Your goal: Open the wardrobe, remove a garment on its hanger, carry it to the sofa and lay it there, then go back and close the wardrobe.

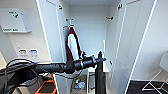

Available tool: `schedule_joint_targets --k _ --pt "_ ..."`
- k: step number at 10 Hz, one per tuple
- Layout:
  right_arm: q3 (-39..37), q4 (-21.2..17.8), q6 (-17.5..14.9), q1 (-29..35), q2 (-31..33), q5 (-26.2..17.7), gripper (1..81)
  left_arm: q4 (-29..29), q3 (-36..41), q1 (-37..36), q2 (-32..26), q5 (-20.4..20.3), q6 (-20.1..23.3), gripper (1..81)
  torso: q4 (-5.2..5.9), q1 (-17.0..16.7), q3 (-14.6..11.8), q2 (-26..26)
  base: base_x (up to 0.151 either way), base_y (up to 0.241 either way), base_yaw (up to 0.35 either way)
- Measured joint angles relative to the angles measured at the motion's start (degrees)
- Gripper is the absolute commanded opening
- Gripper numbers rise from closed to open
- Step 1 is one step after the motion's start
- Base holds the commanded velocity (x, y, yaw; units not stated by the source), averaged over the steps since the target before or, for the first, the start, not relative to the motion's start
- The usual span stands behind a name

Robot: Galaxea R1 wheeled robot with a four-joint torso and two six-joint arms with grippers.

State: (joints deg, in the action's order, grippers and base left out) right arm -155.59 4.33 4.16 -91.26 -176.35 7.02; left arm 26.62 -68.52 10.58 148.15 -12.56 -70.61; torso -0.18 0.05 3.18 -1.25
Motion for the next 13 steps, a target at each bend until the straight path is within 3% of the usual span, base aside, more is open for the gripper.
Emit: schedule_joint_targets --k 3,9,13 --pt "0.0 0.0 0.0 0.0 0.0 0.0 81.1 0.4 1.7 0.1 -2.4 -0.3 0.0 1.0 0.0 0.0 0.0 0.0 0.0 0.0 0.0" --pt "0.0 0.0 0.0 0.0 0.0 0.0 81.1 0.4 1.8 0.1 -1.8 -0.3 -0.1 1.0 0.0 0.0 0.0 0.0 0.0 0.0 0.0" --pt "0.1 0.0 0.0 0.2 0.0 0.1 81.1 0.5 2.0 0.0 -1.6 -0.5 -0.1 1.0 0.0 0.0 0.0 0.0 -0.075 0.0 0.0"
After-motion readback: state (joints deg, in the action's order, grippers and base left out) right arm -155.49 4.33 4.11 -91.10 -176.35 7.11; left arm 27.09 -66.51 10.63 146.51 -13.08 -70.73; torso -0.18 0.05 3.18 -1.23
